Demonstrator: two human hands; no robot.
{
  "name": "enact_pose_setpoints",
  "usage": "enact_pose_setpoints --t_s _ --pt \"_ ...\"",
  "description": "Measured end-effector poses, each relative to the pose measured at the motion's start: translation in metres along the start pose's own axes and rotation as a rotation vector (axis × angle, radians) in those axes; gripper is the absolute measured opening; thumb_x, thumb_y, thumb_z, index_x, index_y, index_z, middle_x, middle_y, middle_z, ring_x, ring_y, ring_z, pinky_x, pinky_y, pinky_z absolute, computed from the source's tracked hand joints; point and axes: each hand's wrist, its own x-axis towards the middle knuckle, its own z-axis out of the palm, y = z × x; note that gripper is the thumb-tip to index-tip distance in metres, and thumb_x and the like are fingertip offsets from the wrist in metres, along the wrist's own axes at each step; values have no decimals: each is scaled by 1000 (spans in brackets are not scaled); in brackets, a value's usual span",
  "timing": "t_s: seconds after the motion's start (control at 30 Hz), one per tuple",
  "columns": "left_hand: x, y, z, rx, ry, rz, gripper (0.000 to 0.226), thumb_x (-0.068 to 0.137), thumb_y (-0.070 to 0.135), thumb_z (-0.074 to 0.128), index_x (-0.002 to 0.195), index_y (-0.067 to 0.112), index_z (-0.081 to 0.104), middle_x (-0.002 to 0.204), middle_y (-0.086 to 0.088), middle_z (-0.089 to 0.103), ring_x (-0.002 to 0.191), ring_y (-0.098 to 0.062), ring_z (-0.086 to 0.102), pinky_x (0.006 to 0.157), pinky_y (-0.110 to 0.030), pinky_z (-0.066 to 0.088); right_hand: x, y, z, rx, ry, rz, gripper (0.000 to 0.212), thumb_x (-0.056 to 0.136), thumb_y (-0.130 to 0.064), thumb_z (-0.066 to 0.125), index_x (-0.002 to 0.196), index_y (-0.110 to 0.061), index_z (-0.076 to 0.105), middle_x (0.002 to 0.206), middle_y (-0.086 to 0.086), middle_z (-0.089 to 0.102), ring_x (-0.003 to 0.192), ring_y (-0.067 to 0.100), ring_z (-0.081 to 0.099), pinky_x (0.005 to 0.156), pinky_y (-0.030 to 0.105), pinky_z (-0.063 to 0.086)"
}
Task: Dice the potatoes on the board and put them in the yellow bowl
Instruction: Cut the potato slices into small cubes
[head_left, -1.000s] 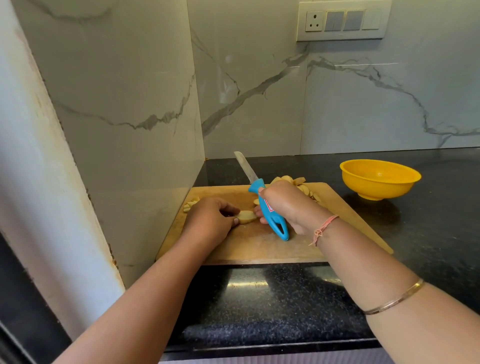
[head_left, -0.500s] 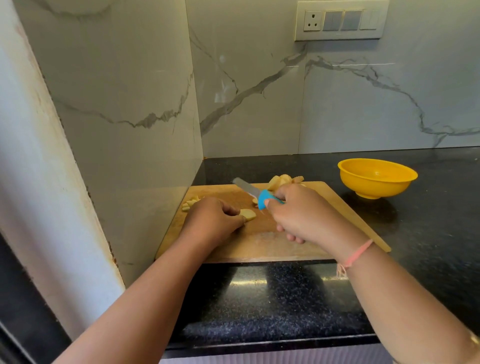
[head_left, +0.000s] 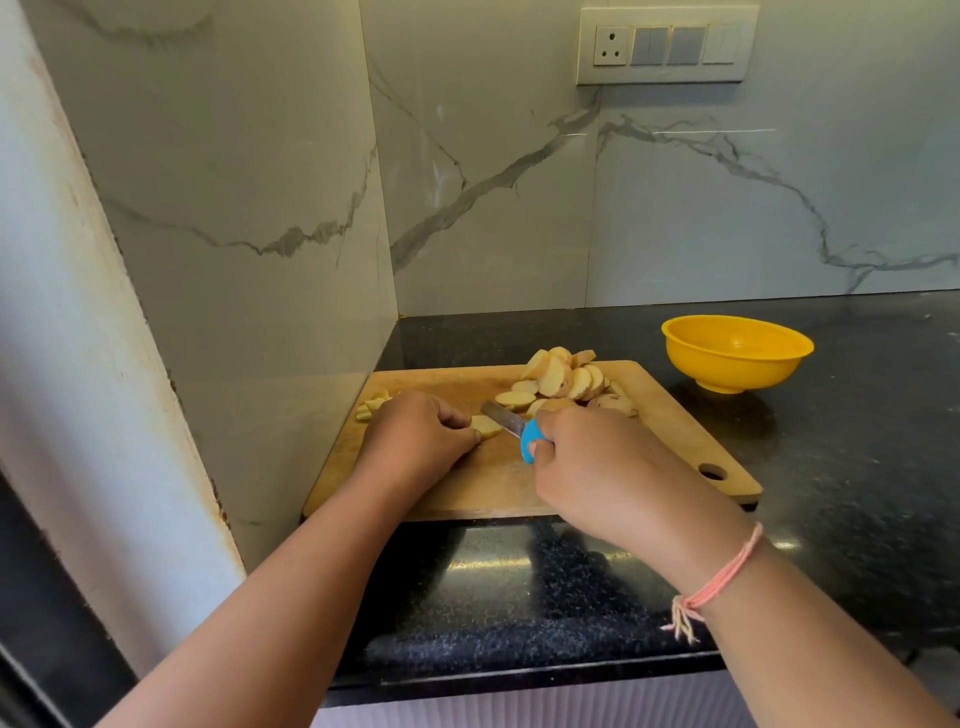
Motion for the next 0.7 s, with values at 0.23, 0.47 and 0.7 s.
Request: enact_pose_setpoints --t_s 0.23,0.47,0.7 --pt "0 1 1 -10 17 -16 22 83 24 72 103 16 75 114 2 69 110 -11 59 91 -22 42 6 -14 -2 -63 -18 -38 8 98 -22 40 97 -18 47 73 -2 44 77 17 50 54 24 34" --pt "0 4 2 -2 29 -42 22 84 26 71 103 15 75 113 2 70 108 -12 60 87 -23 43 -14 -15 -7 -101 -3 -119 5 97 -22 42 93 -22 43 69 -4 43 62 9 43 53 23 35" --pt "-1 5 1 -6 13 -56 24 85 24 70 107 15 72 115 1 68 110 -13 58 86 -22 41 -42 -5 -14 -173 6 -140 20 96 -32 43 113 -24 51 76 -8 44 78 12 51 64 25 40"
